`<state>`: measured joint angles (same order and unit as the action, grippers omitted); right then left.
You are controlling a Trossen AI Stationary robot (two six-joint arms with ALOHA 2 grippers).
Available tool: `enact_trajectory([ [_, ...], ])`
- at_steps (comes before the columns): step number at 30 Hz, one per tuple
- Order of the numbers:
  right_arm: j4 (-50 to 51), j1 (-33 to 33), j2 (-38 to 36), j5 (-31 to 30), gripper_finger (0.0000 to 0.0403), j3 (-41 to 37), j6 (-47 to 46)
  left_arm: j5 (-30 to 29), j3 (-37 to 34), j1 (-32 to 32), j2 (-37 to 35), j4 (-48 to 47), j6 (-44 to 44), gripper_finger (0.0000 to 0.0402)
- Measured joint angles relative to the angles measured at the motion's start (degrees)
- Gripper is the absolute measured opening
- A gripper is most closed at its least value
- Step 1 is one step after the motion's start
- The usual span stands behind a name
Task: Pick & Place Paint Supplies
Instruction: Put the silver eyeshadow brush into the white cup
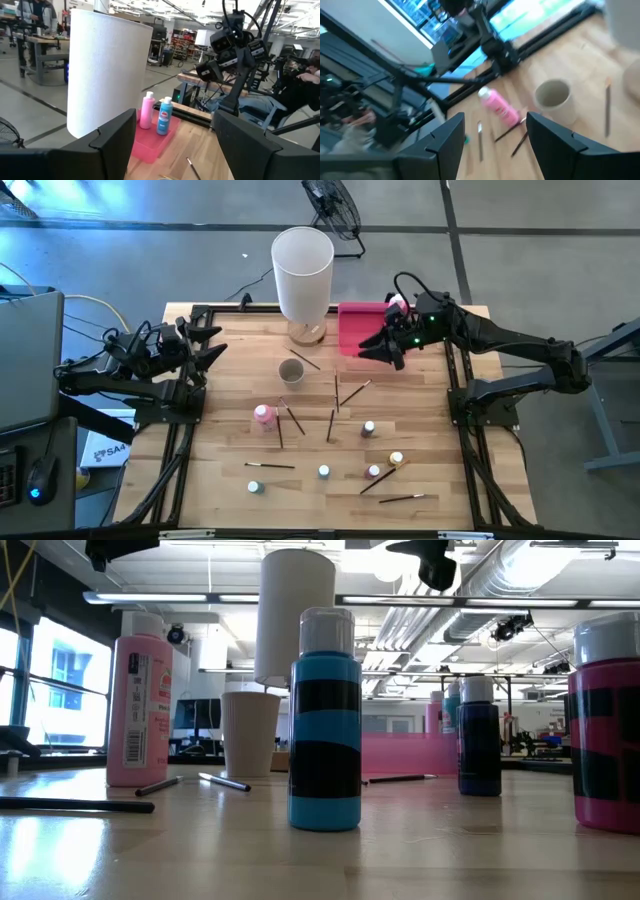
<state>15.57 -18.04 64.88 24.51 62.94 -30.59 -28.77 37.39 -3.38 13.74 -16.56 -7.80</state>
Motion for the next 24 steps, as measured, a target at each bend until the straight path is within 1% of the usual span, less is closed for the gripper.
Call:
enact_trajectory([
  [4, -2.6, 0.0, 0.0, -2.0, 0.0206, 0.0, 0.9, -0.9, 0.0, 0.0, 0.0, 0.0, 0.0, 0.0261],
  [7, -5.5, 0.0, 0.0, -2.1, 0.0206, 0.0, 1.2, -1.6, 0.0, 0.0, 0.0, 0.1, -0.3, 0.0262],
  [12, -13.8, 0.0, 0.0, -2.0, 0.0206, 0.0, 7.4, -1.6, 0.0, 0.0, 0.0, 0.1, -5.2, 0.0262],
  [16, -16.9, 0.0, 0.0, 2.1, 0.0206, 0.0, 9.6, -1.6, 0.0, 0.0, 0.0, 0.1, -10.6, 0.0261],
  [19, -17.1, 0.0, 0.0, 4.1, 0.0206, 0.0, 9.9, -1.6, 0.0, 0.0, 0.0, 0.0, -10.4, 0.0262],
  [21, -17.0, 0.1, 0.0, 2.9, 0.0206, 0.0, 9.9, -1.6, 0.0, 0.0, 0.0, 0.0, -10.0, 0.0262],
  [24, -15.9, 0.0, 0.0, -2.3, 0.0206, 0.0, 10.2, -1.6, 0.0, 0.0, 0.0, -0.1, -10.0, 0.0262],
])
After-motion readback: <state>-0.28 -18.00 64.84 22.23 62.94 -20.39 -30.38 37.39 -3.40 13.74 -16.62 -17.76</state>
